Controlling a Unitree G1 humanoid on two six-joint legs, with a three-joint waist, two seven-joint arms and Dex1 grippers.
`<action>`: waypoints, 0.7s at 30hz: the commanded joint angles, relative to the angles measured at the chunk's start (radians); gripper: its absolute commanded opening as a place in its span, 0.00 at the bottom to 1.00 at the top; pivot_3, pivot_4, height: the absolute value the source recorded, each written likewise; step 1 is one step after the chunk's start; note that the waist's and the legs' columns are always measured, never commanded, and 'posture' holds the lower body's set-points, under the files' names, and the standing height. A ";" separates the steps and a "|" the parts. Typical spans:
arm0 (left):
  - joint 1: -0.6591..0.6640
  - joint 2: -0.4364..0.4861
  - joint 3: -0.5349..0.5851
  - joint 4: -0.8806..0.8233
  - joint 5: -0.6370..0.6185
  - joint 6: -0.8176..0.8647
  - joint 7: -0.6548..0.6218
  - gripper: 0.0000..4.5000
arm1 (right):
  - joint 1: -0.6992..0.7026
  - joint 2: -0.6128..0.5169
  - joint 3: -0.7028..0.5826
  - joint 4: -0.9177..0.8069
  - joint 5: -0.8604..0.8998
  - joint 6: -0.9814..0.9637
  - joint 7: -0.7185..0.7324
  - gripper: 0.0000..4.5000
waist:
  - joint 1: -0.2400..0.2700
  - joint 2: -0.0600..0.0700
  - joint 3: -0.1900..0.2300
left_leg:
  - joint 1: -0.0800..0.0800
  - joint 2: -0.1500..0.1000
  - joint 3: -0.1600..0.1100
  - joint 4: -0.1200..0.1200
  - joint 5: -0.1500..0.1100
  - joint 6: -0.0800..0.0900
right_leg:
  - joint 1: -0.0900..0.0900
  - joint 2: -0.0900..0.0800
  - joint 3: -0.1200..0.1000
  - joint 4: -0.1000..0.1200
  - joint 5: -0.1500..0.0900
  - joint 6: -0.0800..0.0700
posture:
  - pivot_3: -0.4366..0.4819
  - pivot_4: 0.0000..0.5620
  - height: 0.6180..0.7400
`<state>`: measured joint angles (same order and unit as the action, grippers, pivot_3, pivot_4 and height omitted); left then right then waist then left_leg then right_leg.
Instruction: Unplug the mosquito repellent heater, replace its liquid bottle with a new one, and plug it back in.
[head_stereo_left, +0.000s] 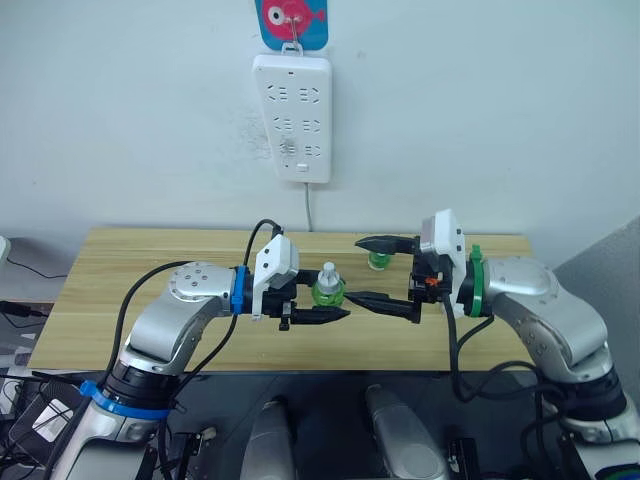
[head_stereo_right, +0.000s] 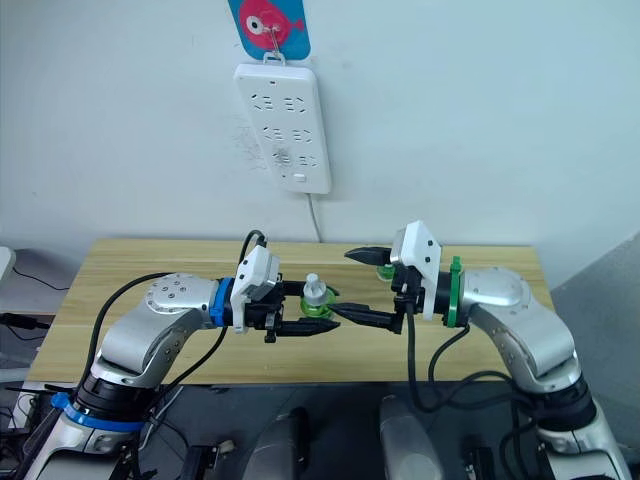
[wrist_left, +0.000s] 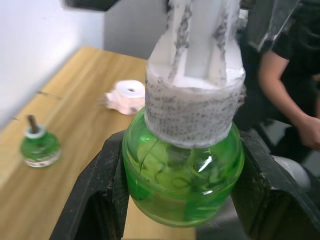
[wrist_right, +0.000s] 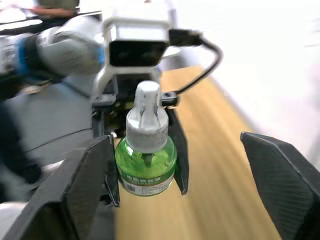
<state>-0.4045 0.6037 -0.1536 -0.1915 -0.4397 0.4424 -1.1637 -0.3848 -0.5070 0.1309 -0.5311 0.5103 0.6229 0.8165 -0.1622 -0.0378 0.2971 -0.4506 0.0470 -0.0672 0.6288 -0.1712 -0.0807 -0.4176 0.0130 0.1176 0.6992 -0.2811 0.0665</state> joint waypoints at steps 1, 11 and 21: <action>-0.007 -0.013 -0.005 -0.006 0.011 -0.036 0.007 0.52 | 0.035 0.040 0.037 -0.139 -0.027 0.026 -0.124 0.93 | -0.004 0.000 0.000 | 0.000 0.000 0.000 0.000 0.000 0.000 | 0.000 0.000 0.000 0.000 0.000 0.000 | 0.23 0.39 0.97; -0.022 -0.053 -0.022 0.003 0.028 -0.055 0.022 0.52 | 0.032 0.149 0.142 -0.115 -0.127 0.052 -0.300 0.84 | -0.004 0.000 -0.011 | 0.000 0.000 0.002 0.001 0.000 0.000 | 0.000 0.000 0.002 0.000 0.000 0.000 | 0.24 0.40 0.97; 0.002 -0.037 -0.009 -0.053 -0.013 -0.026 -0.003 0.52 | 0.009 0.088 0.137 -0.036 -0.061 0.011 -0.114 0.23 | -0.002 0.001 -0.011 | 0.000 0.000 0.002 0.000 0.000 0.000 | 0.000 0.000 0.002 0.000 0.000 0.000 | 0.26 0.41 0.97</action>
<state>-0.3971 0.5643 -0.1709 -0.1854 -0.4161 0.4206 -1.1500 -0.3592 -0.4044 0.2738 -0.5899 0.4200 0.6594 0.6348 -0.1647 -0.0373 0.2861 -0.4502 0.0472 -0.0655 0.6293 -0.1711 -0.0806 -0.4175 0.0134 0.1196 0.6990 -0.2811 0.0666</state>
